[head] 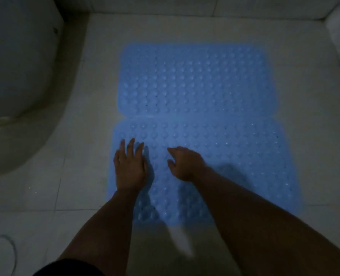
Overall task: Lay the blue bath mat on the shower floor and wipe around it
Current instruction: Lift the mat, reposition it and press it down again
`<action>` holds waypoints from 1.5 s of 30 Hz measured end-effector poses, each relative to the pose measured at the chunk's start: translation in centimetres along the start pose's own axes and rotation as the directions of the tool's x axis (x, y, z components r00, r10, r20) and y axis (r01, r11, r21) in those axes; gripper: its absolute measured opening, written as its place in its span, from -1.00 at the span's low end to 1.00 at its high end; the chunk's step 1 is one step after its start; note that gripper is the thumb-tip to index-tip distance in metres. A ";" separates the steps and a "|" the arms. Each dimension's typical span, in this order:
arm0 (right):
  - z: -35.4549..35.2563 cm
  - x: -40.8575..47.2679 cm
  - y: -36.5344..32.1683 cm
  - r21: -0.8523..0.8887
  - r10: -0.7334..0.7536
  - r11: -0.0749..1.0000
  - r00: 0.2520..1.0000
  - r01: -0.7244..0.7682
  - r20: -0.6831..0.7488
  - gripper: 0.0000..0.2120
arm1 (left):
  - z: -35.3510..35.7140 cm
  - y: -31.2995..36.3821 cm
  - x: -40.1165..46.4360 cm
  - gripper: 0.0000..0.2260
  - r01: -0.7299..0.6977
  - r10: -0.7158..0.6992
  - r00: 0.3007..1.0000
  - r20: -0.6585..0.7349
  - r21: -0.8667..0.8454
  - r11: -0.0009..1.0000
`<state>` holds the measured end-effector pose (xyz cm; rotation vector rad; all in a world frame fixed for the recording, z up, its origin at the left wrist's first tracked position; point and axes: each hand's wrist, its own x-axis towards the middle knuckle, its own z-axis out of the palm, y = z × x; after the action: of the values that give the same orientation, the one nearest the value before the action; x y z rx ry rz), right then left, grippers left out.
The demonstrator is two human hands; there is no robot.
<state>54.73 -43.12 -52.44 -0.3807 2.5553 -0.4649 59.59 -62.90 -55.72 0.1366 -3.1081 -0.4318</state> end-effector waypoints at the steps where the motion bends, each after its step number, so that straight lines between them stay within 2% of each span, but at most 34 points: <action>1: -1.6 -0.1 1.4 -0.004 0.052 0.999 0.998 -0.052 -0.021 -0.44 | 0.4 1.7 -0.1 -0.51 -0.066 0.067 0.997 0.034 -0.021 0.998; 5: -4.5 -0.8 6.5 -0.094 0.126 0.985 0.979 -0.143 -0.163 -0.64 | 3.9 9.1 -0.6 -0.42 -0.334 0.338 0.916 0.216 -0.056 0.941; 8: -4.3 -1.2 9.3 -0.065 0.151 0.982 0.948 -0.176 -0.281 -0.65 | 7.2 12.0 -1.5 -0.37 -0.404 0.390 0.868 0.306 -0.019 0.914; 13: -2.6 -0.4 12.5 -0.121 0.065 0.983 0.885 -0.135 -0.461 -0.70 | 8.8 12.6 -2.0 -0.28 -0.420 0.395 0.874 0.282 0.033 0.907; 19: -1.3 0.8 13.1 -0.094 0.090 0.984 0.875 -0.153 -0.476 -0.71 | 8.7 12.9 -1.7 -0.21 -0.411 0.394 0.873 0.288 -0.001 0.912; 22: -1.5 0.8 11.9 -0.039 0.122 0.987 0.877 -0.158 -0.464 -0.73 | 8.3 13.2 -1.4 -0.14 -0.398 0.365 0.855 0.368 0.014 0.917; 25: -2.7 -0.7 11.5 -0.048 0.086 0.992 0.908 -0.115 -0.410 -0.68 | 7.2 13.5 -0.7 -0.20 -0.361 0.344 0.833 0.434 -0.045 0.931; 27: -3.4 -2.2 12.2 -0.044 0.074 0.994 0.922 -0.097 -0.379 -0.62 | 5.6 14.1 0.0 -0.34 -0.304 0.324 0.866 0.381 -0.115 0.946; 30: -2.6 -4.5 13.2 -0.052 0.054 0.995 0.918 -0.081 -0.392 -0.55 | 3.7 15.2 0.5 -0.51 -0.269 0.289 0.935 0.203 -0.119 0.956; 37: 5.0 -7.2 15.1 -0.170 0.091 0.975 0.953 -0.145 -0.289 -0.28 | 4.9 16.0 1.4 -0.53 -0.314 0.319 0.939 0.131 -0.055 0.948; 45: 6.1 -7.7 15.5 -0.156 0.061 0.979 0.924 -0.128 -0.378 -0.23 | 6.2 15.5 2.5 -0.57 -0.299 0.297 0.952 0.070 0.023 0.954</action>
<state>61.60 -27.99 -60.18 -0.2463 2.9828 -0.2938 55.66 -46.56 -57.46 -0.3504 -3.1234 -0.3825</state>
